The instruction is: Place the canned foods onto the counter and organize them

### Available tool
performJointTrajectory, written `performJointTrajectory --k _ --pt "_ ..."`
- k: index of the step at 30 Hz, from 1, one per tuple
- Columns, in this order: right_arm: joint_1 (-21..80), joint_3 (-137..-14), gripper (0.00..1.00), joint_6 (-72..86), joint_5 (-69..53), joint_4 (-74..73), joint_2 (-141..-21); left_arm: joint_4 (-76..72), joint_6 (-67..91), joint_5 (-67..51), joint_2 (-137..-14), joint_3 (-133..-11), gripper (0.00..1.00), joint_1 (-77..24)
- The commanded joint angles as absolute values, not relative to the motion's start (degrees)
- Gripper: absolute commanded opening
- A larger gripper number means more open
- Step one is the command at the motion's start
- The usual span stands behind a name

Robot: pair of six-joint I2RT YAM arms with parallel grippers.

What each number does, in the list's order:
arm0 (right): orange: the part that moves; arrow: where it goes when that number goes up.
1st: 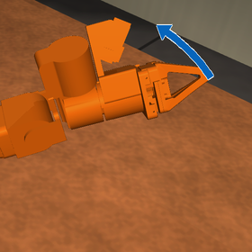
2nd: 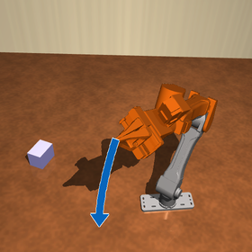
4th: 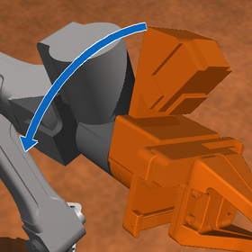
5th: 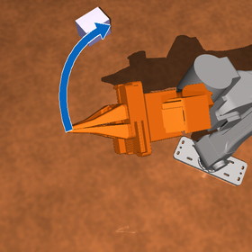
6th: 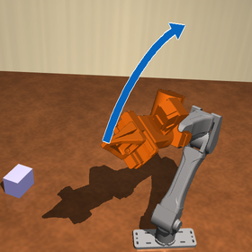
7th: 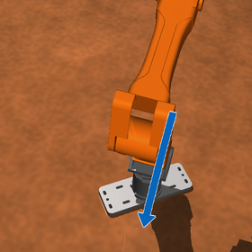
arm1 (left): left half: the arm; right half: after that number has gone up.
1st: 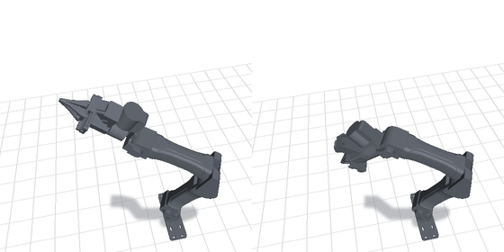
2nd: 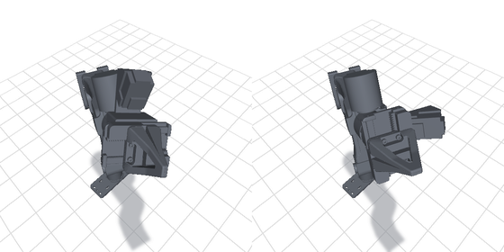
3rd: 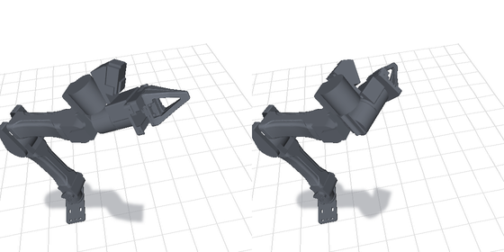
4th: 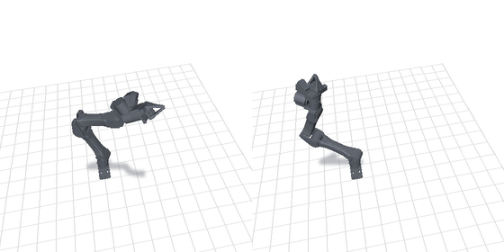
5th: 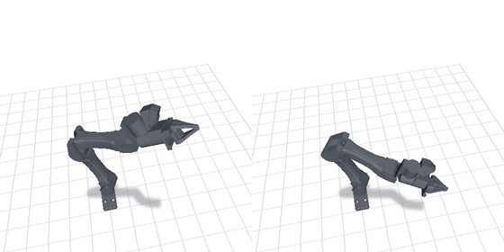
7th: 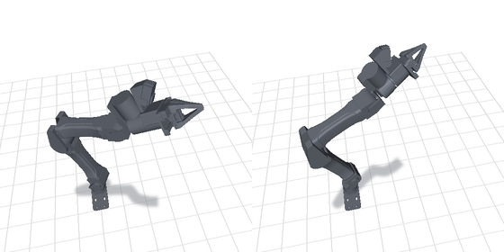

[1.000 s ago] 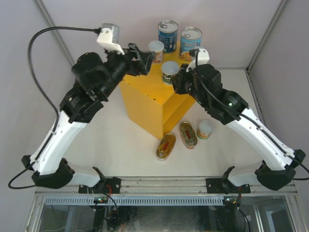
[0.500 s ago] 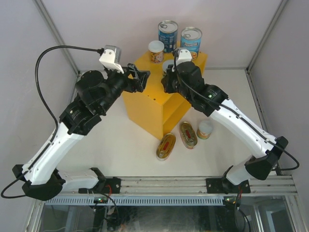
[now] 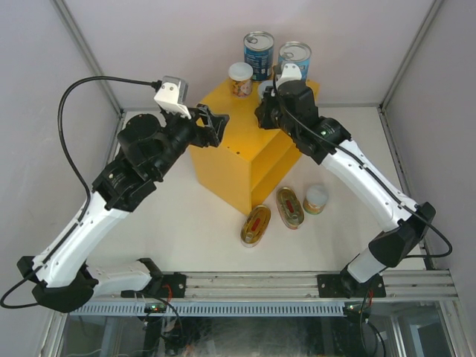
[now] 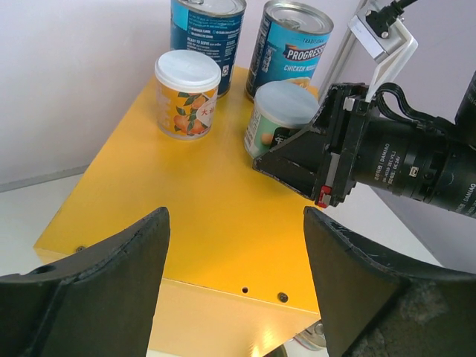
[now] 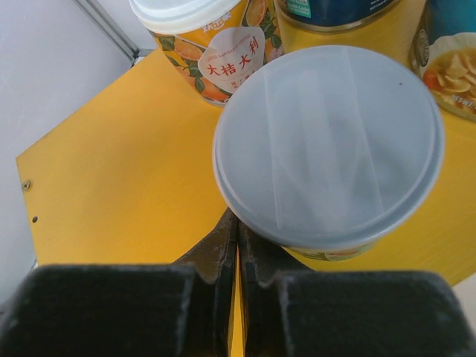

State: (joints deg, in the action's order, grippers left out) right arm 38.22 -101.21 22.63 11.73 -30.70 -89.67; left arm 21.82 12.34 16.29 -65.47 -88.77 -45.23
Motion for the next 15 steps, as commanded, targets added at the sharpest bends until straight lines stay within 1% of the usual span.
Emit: performJointTrajectory --k 1,15 --pt "37.81 -103.88 0.00 21.09 11.04 -28.31 -89.94 19.77 10.81 15.96 -63.88 -87.76 0.76 -44.65" --pt "37.31 -104.99 0.00 19.71 10.20 -27.72 -92.31 20.68 11.37 15.78 -61.44 -85.50 0.76 -44.56"
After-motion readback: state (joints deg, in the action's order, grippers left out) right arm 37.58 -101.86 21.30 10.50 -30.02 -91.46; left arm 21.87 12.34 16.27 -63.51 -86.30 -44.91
